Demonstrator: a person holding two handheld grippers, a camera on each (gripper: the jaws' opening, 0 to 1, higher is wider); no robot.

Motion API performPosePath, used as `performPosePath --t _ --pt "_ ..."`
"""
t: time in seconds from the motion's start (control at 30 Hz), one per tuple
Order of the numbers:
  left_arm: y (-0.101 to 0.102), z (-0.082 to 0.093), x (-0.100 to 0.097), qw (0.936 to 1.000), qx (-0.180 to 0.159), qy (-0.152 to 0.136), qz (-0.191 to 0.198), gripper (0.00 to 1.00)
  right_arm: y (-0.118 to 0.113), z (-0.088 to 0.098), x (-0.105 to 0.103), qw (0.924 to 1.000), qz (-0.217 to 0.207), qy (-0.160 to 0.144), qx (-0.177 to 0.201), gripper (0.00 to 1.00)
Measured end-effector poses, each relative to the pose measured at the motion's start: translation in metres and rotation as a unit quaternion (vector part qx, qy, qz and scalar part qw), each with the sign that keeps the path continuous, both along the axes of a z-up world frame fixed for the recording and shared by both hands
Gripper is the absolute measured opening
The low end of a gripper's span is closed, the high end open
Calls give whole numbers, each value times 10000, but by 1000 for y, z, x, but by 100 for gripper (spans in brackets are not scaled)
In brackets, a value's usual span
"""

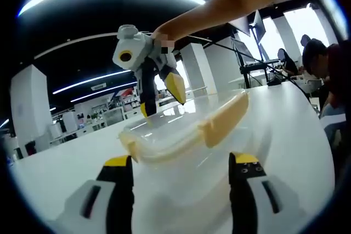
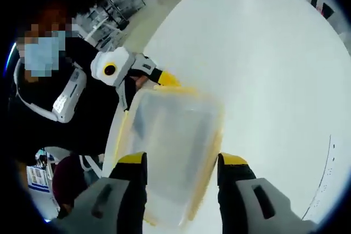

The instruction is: Snap each plastic latch of the storage box into its locked position after aligning the lid with the box until every specified latch is closed and the lid sits flush.

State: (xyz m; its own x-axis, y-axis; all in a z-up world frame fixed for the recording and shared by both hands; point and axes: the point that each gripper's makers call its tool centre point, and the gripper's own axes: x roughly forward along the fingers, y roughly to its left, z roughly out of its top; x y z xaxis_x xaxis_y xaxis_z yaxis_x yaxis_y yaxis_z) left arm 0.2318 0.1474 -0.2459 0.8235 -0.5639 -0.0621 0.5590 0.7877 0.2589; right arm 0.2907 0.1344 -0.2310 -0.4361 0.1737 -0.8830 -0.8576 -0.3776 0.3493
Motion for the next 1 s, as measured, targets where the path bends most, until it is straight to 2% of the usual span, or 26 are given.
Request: performPosePath --t 0.13,0.37,0.43,0.73,1.0 --pt "1 -1 0 10000 -6 44 25 70 2 -2 -5 9994 -298 36 -198 50" --pt "1 -1 0 10000 6 38 23 69 1 -3 -9 9990 -347 -5 -292 47" --pt "1 -1 0 10000 20 28 15 69 2 -3 -11 9992 -328 90 -210 46" --pt "1 -1 0 10000 27 26 7 69 0 3 -6 9991 -380 130 -107 43" --pt "1 -1 -1 10000 14 30 12 69 -2 2 -5 9989 -437 173 -66 47"
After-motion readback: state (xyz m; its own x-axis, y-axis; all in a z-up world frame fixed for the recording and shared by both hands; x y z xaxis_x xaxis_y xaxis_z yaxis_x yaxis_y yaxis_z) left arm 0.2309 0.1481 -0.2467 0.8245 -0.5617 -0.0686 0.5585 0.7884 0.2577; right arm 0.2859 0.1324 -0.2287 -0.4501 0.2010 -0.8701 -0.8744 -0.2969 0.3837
